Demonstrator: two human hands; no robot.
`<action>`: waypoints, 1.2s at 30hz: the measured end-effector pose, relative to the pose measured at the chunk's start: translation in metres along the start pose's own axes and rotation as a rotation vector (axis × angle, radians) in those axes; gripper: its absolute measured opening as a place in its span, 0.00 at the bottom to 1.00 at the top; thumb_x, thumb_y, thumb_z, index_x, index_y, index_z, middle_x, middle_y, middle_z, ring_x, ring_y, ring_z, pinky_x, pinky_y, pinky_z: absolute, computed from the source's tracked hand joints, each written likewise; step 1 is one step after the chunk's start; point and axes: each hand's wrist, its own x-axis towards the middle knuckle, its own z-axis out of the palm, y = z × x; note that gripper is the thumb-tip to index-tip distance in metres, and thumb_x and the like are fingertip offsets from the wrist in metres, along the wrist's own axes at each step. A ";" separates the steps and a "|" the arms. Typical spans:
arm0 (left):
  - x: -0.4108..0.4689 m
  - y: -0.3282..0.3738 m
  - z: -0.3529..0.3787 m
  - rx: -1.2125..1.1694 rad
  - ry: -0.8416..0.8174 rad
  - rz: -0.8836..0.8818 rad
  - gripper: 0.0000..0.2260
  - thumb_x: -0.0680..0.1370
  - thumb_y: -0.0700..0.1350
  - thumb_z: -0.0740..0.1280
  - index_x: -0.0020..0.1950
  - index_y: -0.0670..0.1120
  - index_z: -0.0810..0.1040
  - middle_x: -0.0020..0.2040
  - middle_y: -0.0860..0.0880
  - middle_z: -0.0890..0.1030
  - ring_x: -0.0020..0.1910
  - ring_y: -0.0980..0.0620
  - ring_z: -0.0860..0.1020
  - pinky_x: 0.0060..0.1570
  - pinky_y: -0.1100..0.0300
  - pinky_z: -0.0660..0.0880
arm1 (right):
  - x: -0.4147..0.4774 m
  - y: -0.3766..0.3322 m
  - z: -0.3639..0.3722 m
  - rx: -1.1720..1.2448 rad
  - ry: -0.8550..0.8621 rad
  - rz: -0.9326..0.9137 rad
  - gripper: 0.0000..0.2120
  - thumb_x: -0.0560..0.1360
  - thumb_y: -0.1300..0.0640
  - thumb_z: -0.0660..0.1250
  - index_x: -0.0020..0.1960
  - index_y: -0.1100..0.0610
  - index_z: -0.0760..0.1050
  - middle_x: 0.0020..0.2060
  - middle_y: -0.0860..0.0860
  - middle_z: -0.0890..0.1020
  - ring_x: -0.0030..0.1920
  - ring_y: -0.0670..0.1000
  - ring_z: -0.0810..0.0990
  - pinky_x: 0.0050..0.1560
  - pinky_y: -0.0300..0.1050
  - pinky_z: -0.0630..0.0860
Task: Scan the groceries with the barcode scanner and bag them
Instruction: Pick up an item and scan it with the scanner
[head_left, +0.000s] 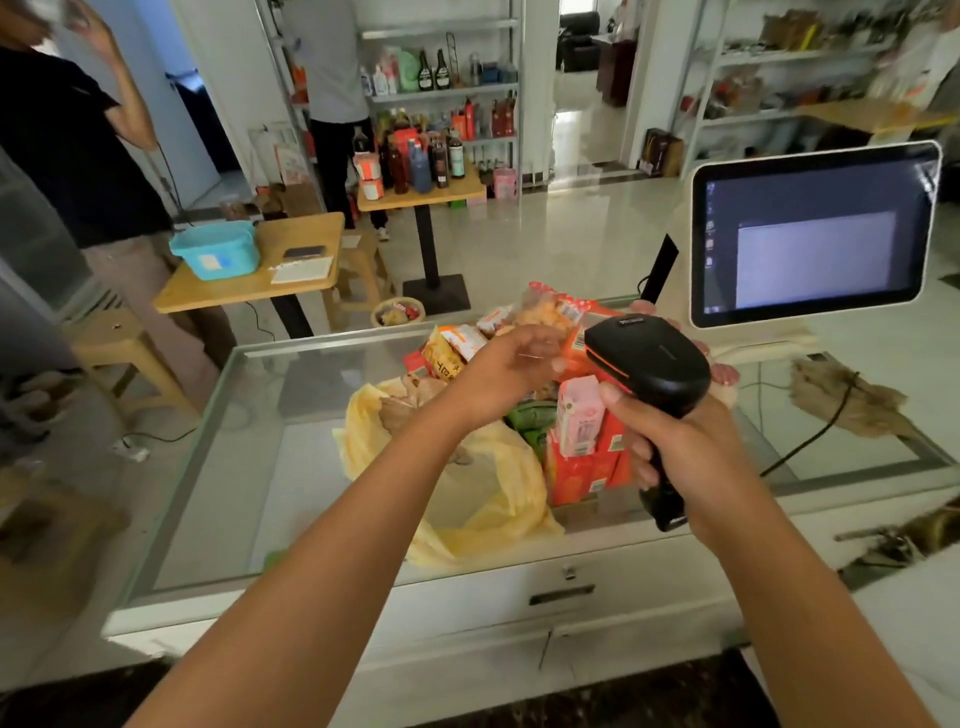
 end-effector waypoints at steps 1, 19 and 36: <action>0.005 -0.005 0.007 0.007 -0.003 -0.007 0.18 0.75 0.45 0.73 0.64 0.50 0.76 0.56 0.51 0.80 0.58 0.51 0.79 0.63 0.50 0.76 | 0.005 0.002 -0.004 0.005 0.000 0.006 0.10 0.70 0.50 0.75 0.43 0.52 0.76 0.25 0.45 0.75 0.24 0.44 0.73 0.31 0.42 0.69; 0.022 -0.044 0.043 0.044 0.182 -0.310 0.19 0.71 0.41 0.78 0.60 0.46 0.78 0.51 0.52 0.83 0.50 0.54 0.82 0.45 0.64 0.79 | 0.019 0.030 -0.025 0.129 -0.062 0.109 0.13 0.73 0.55 0.73 0.37 0.61 0.73 0.25 0.57 0.71 0.25 0.53 0.71 0.27 0.42 0.71; -0.005 -0.033 -0.007 -1.130 0.312 -0.284 0.22 0.79 0.39 0.67 0.72 0.37 0.70 0.63 0.37 0.80 0.58 0.43 0.82 0.46 0.58 0.83 | 0.012 0.026 0.018 0.076 -0.077 0.112 0.12 0.70 0.57 0.75 0.33 0.58 0.75 0.23 0.57 0.66 0.21 0.51 0.65 0.24 0.42 0.63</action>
